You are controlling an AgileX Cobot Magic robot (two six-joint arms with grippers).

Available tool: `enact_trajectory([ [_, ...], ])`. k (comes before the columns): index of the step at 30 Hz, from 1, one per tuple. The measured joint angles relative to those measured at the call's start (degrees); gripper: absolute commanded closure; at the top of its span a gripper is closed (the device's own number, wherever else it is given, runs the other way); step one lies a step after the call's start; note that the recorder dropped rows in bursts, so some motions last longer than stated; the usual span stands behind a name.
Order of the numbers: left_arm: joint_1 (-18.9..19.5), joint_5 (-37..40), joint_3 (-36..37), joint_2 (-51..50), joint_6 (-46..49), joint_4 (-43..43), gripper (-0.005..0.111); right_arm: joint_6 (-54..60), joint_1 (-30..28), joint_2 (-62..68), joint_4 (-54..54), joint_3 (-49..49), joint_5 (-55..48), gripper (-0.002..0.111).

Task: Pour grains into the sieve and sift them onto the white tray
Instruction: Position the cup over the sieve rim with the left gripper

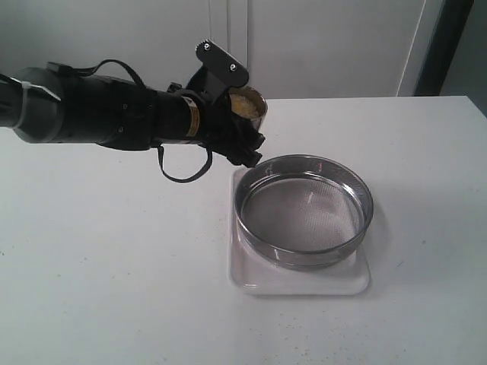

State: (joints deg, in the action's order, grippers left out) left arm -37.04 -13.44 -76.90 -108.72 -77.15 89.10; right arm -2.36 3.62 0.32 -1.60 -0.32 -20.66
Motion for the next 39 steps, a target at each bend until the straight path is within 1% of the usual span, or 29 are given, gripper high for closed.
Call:
enact_trajectory([
  [4, 0.00, 0.14, -0.61, -0.62, -5.94, 6.74, 0.107, 0.00, 0.00, 0.00, 0.00, 0.00, 0.00, 0.108],
  [6, 0.00, 0.79, -0.73, -0.72, -6.88, 7.61, 0.107, 0.00, 0.00, 0.00, 0.00, 0.00, 0.00, 0.108],
  [19, -0.41, 2.70, -0.73, -0.72, -7.59, 7.74, 0.107, 0.00, 0.00, 0.00, 0.00, 0.00, 0.00, 0.108],
  [24, -2.10, 5.61, -0.73, -0.72, -7.18, 7.74, 0.107, 0.00, 0.00, 0.00, 0.00, 0.00, 0.00, 0.108],
  [31, -3.39, 6.58, -2.43, -2.33, -6.81, 7.84, 0.107, 0.00, 0.00, 0.00, 0.00, 0.00, 0.00, 0.108],
  [35, -4.49, 9.67, -2.86, -2.67, -6.71, 9.21, 0.107, 0.00, 0.00, 0.00, 0.00, 0.00, 0.00, 0.108],
  [39, -5.41, 10.77, -3.04, -2.99, -6.71, 9.55, 0.107, 0.00, 0.00, 0.00, 0.00, 0.00, 0.00, 0.108],
])
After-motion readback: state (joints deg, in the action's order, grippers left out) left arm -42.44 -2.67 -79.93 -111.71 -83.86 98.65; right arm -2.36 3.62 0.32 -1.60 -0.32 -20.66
